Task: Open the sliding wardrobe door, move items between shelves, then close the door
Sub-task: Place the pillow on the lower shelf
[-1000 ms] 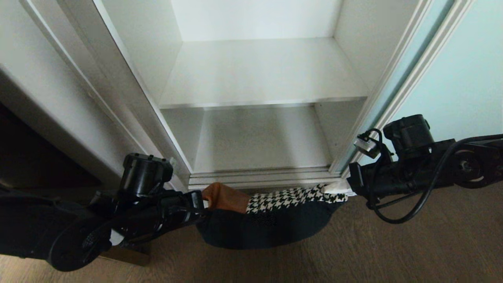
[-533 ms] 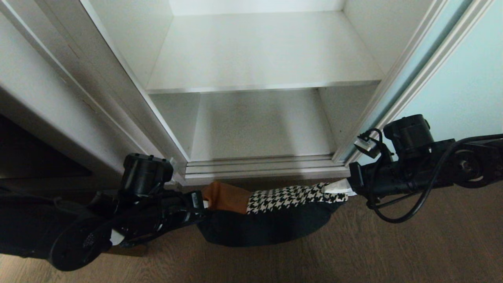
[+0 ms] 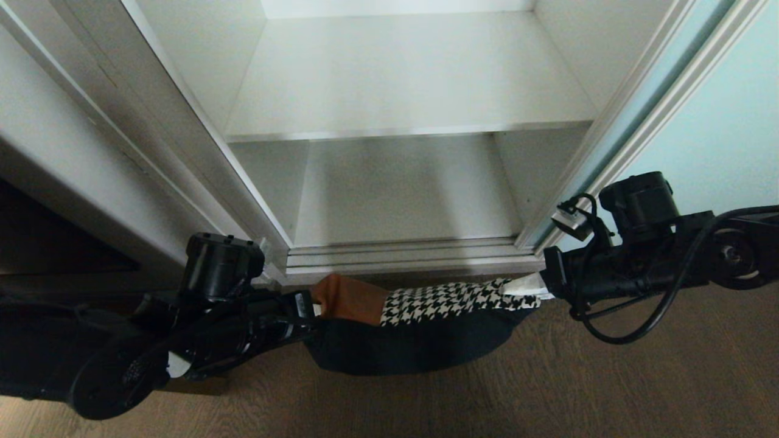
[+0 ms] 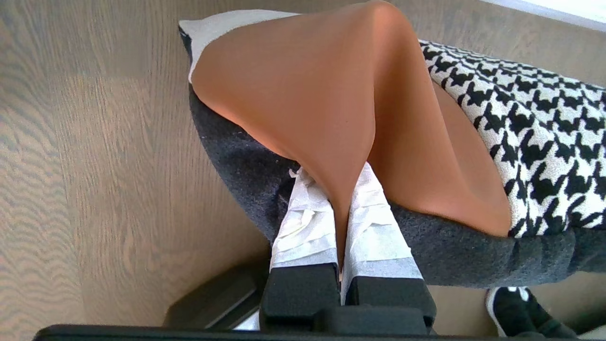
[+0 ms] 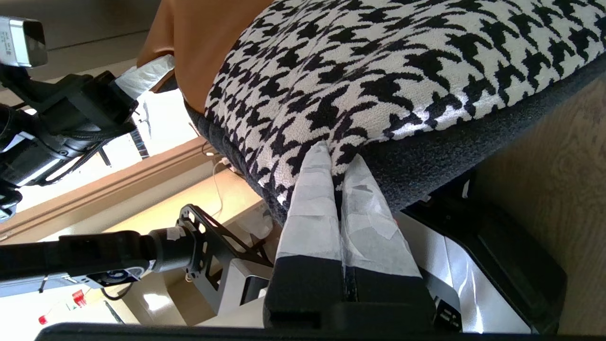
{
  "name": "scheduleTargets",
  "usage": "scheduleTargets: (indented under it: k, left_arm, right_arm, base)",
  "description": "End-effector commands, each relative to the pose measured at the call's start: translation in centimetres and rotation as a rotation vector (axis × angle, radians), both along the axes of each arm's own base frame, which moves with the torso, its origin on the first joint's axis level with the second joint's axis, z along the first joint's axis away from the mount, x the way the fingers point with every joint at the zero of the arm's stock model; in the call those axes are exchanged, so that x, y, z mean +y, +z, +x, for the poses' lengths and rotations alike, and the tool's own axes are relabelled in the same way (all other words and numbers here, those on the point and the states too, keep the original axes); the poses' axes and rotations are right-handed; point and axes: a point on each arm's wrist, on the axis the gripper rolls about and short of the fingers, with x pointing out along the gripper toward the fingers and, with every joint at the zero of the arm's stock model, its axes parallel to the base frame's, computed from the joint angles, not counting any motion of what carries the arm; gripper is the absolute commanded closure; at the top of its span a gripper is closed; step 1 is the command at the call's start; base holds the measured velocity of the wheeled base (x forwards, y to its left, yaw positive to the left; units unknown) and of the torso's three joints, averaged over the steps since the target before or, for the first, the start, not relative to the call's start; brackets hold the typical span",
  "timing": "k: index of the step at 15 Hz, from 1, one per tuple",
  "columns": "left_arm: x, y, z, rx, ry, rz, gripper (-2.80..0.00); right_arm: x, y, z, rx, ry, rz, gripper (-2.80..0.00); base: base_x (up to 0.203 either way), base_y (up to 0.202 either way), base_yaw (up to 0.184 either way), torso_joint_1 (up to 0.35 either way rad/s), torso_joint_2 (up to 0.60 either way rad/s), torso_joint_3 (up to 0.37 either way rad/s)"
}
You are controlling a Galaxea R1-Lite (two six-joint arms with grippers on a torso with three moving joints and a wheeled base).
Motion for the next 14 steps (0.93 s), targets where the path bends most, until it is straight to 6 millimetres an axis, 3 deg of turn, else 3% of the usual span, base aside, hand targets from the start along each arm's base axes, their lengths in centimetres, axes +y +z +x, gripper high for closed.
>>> scheduleTargets:
  k: [1, 5, 12, 14]
  left_arm:
    - [0.1, 0.8, -0.2, -0.029, -0.004, -0.008, 0.0]
    - [0.0, 2.5, -0.1, -0.088, -0.007, -0.026, 0.0]
    - [-0.2, 3.8, 0.5, -0.131, -0.008, -0.042, 0.0]
    - [-0.3, 4.2, 0.6, -0.144, -0.009, -0.047, 0.0]
  right_arm:
    - [-0.1, 1.1, -0.4, -0.021, -0.005, 0.02, 0.0]
    - [-0.1, 2.9, -0.4, -0.062, -0.016, 0.046, 0.0]
    - [0.0, 5.2, -0.3, -0.12, -0.01, 0.091, 0.0]
    - [0.0, 5.8, -0.5, -0.131, 0.02, 0.113, 0.0]
  base:
    - [0.0, 0.0, 0.0, 0.0, 0.0, 0.0]
    - [0.0, 0.0, 0.0, 0.0, 0.0, 0.0]
    - [0.0, 0.0, 0.0, 0.0, 0.0, 0.0]
    - [0.14, 0.0, -0.003, -0.008, 0.0, 0.004]
